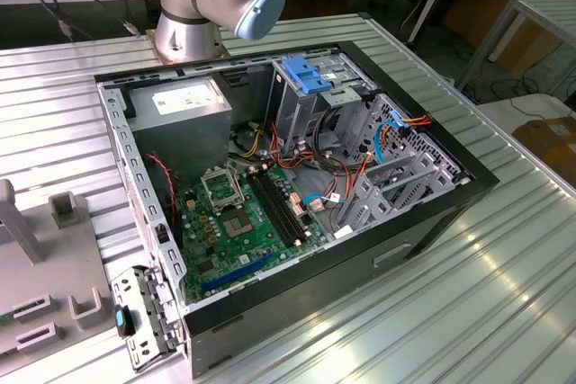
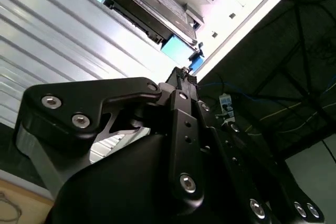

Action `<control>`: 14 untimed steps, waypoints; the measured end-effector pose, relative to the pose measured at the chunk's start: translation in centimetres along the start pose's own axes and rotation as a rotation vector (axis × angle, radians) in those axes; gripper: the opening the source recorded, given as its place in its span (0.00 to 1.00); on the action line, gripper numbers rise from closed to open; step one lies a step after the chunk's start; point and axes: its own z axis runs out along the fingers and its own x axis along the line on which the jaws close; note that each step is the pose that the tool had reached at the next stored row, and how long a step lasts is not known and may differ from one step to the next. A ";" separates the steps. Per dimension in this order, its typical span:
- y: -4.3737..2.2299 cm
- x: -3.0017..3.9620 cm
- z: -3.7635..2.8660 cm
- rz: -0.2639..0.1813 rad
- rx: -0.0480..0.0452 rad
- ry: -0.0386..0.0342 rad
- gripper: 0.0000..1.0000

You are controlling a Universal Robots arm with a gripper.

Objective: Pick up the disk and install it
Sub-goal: 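Pick up the disk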

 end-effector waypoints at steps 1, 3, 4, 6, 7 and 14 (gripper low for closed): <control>0.00 0.00 0.00 -0.019 -0.0004 0.0009 0.11; 0.00 0.00 0.00 -0.041 -0.0010 0.0018 0.11; 0.00 0.00 0.00 -0.050 -0.0012 0.0023 0.11; 0.00 0.00 0.00 -0.078 -0.0019 0.0035 0.11; 0.00 0.00 0.00 -0.091 -0.0022 0.0042 0.11; 0.00 0.00 0.00 -0.242 -0.0059 0.0108 0.11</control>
